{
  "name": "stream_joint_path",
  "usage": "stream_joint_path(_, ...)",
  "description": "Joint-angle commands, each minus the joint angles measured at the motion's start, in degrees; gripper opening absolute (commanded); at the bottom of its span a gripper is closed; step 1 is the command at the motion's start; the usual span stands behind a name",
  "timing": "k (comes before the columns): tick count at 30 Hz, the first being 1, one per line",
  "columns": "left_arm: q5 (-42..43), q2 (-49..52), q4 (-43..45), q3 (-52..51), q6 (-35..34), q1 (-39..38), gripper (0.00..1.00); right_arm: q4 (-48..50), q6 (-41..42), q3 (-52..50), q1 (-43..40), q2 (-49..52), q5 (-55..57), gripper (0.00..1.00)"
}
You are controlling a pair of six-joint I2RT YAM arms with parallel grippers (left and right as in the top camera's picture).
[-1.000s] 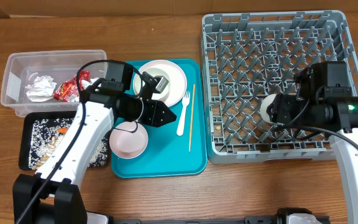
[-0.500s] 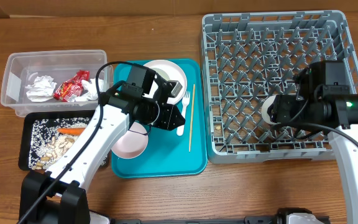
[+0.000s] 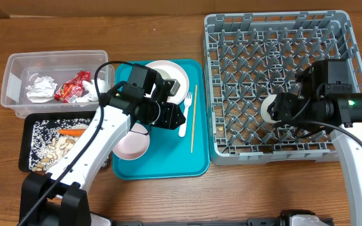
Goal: Sort waste into correct bins and load items into the dishwasher
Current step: 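Carry the cup over the dish rack and lower it upside down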
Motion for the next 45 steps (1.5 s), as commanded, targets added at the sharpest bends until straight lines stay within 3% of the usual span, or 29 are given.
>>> stream_joint_path(1, -1.3, 0.5, 0.2, -0.6, -0.3, -0.5, 0.38, -0.3, 2.9, -0.1, 0.1, 0.9, 3.6, 0.04)
stream_joint_path(16, -2.6, 0.5, 0.7, -0.6, -0.4, -0.8, 0.38, -1.8, 5.2, -0.1, 0.1, 10.5, 3.6, 0.04)
stream_joint_path(45, -2.6, 0.5, 0.3, -0.6, -0.4, -0.8, 0.38, -0.4, 5.4, -0.3, 6.0, 10.7, 6.2, 0.04)
